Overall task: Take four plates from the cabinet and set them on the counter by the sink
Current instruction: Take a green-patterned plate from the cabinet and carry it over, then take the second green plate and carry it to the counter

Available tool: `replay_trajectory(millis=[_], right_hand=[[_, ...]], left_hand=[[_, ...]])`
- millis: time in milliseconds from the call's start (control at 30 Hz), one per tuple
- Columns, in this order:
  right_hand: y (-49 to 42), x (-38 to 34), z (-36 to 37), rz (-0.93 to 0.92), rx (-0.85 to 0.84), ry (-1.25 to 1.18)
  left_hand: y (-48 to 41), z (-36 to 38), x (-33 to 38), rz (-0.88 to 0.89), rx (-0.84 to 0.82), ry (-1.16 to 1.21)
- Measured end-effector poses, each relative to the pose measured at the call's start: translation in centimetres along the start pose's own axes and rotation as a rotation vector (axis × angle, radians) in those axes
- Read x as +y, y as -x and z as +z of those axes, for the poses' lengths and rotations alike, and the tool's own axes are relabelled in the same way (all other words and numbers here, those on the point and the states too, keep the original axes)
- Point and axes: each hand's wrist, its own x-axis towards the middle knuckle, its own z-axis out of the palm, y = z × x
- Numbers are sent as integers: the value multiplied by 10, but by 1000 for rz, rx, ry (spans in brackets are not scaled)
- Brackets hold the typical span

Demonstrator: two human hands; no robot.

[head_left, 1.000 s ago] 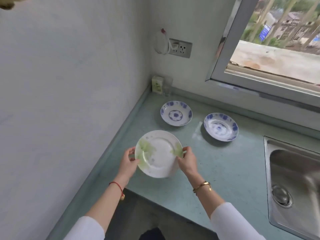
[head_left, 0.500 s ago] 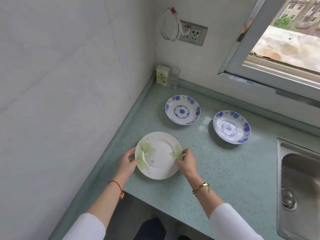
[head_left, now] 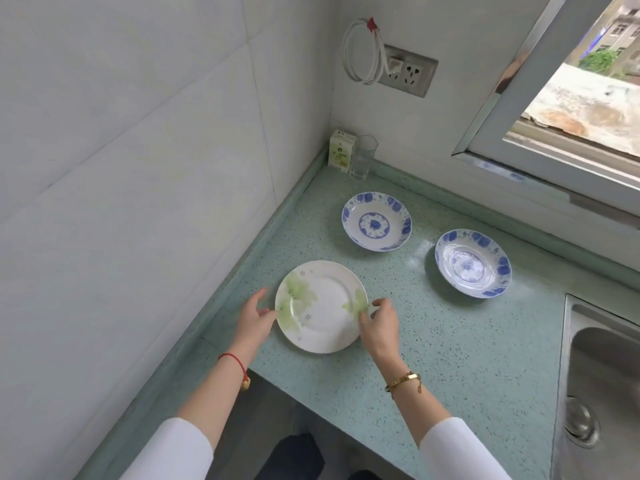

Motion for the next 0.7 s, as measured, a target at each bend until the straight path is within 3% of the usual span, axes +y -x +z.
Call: replay_trajectory(millis=[133,267,400,700], right_hand=[[8,-12,-19,-80,23,-164],[32,-25,-42,-142,-79,-387],[81,-24,-54,-310,-321,-482],[212,7,-54,-625,-827,-390]], left_hand=[[35,-11,6,84,107,52],[92,-15,7,175,244,155],[164,-8,-5,273,366,248],[353,20,-83,294,770,487]])
